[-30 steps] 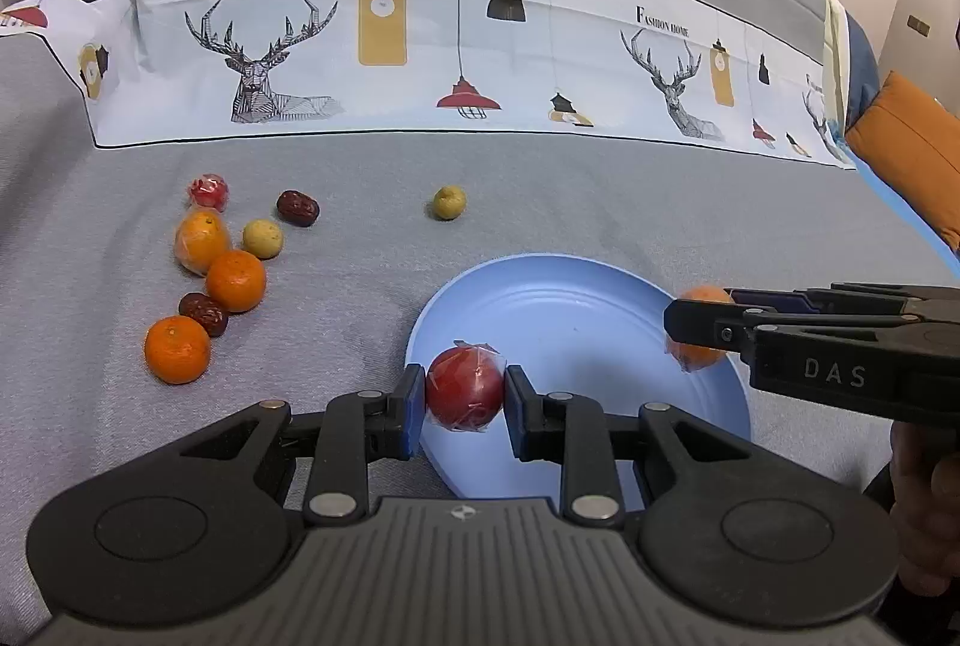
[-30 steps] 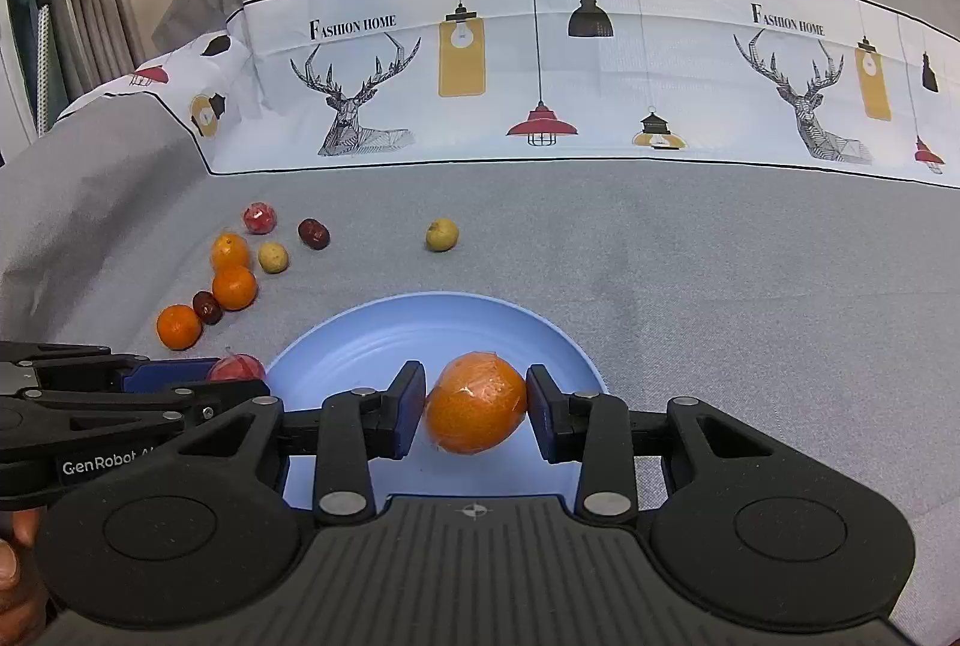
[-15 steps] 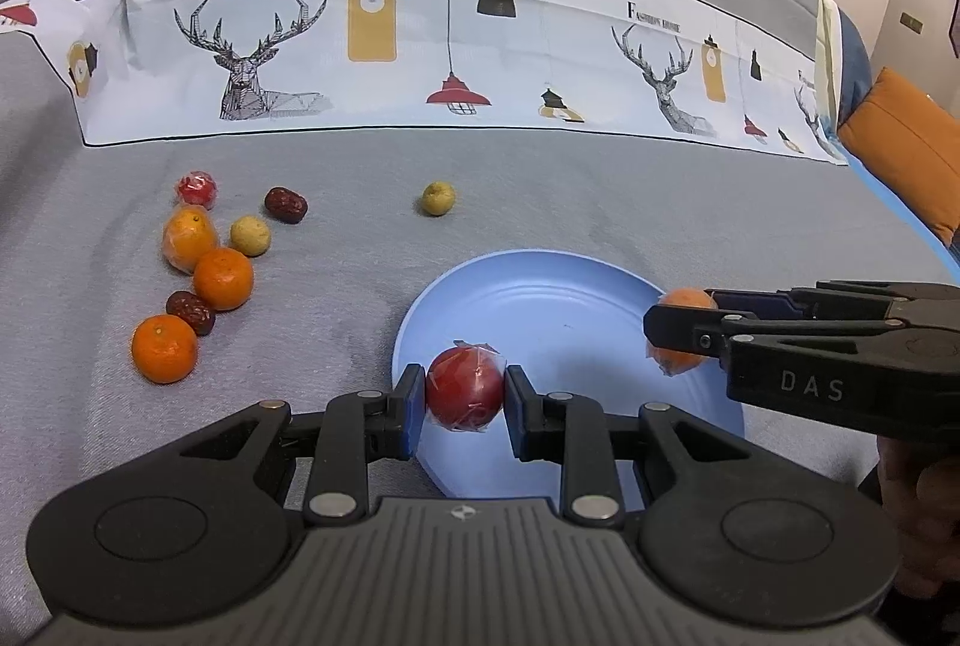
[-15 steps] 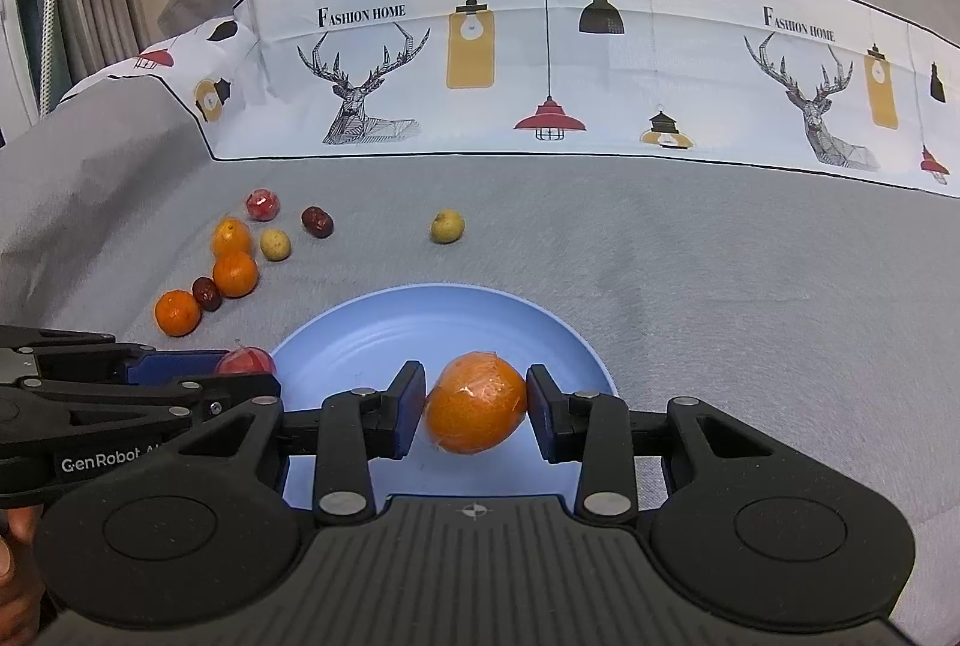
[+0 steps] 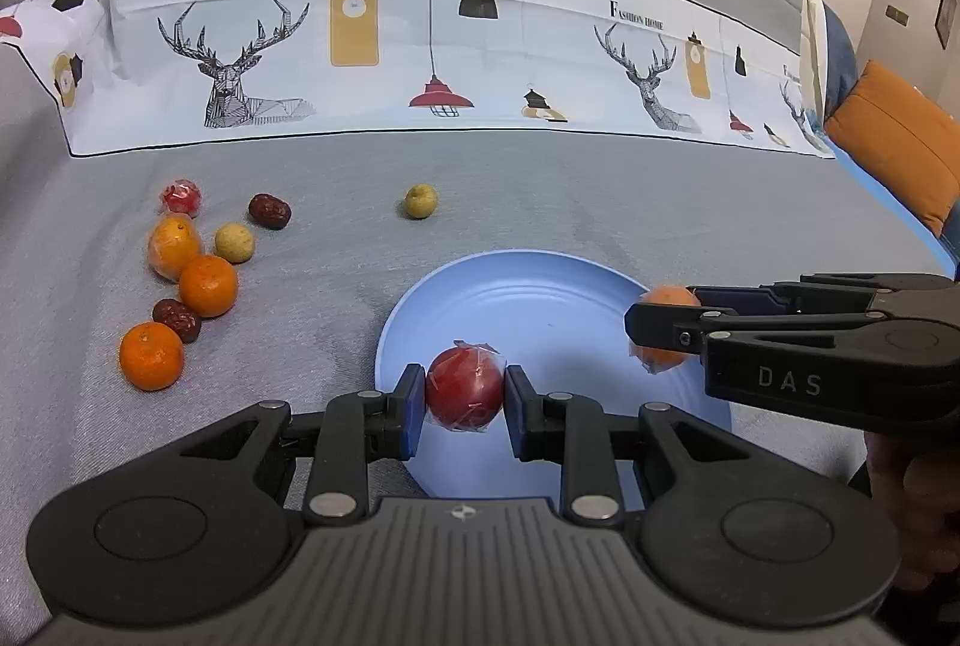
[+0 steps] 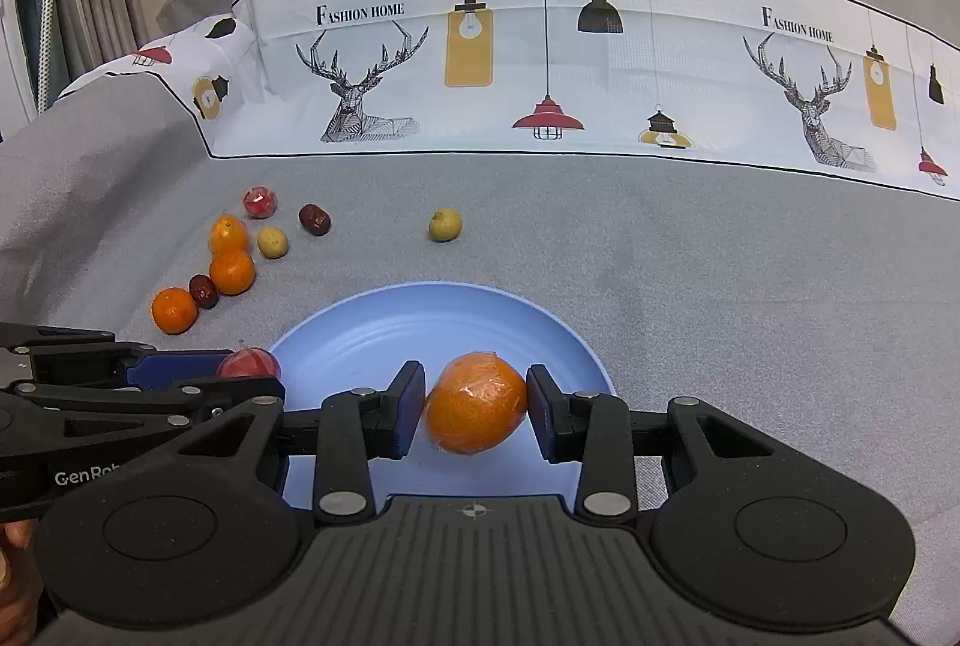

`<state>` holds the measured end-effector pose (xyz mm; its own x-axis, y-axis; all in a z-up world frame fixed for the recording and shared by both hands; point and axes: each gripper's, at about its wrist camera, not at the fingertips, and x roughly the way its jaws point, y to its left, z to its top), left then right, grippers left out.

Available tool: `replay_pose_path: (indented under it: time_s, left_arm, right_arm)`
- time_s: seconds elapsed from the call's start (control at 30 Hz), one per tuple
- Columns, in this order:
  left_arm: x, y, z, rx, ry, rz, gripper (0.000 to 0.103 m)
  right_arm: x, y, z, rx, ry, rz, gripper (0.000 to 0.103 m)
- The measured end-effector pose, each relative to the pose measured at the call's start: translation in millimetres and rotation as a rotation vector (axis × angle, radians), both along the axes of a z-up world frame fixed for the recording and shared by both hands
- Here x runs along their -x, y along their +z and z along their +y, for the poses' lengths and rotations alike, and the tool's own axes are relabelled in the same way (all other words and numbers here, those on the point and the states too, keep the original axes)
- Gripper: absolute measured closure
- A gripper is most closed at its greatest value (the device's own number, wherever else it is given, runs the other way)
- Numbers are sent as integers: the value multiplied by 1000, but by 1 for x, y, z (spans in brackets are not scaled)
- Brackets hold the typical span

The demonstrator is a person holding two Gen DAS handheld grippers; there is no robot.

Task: Organize fruits
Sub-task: 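Carry the red apple in the left gripper over the plate while the right carries the orange, then open the right gripper to drop the orange while the left drops the red apple onto the plate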

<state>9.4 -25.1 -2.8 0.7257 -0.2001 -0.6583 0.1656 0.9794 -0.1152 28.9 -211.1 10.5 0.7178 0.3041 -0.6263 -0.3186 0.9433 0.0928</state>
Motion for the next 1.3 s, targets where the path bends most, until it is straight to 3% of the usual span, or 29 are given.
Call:
replay_pose_path:
  time_s: [1.2, 1.3]
  left_arm:
    - [0, -2, -3, 2, -6, 2, 72]
    - [-1, -3, -2, 19, -6, 14, 61]
  right_arm:
    - [1, -3, 1, 7, -3, -8, 64]
    - [1, -1, 0, 10, -26, -19, 57]
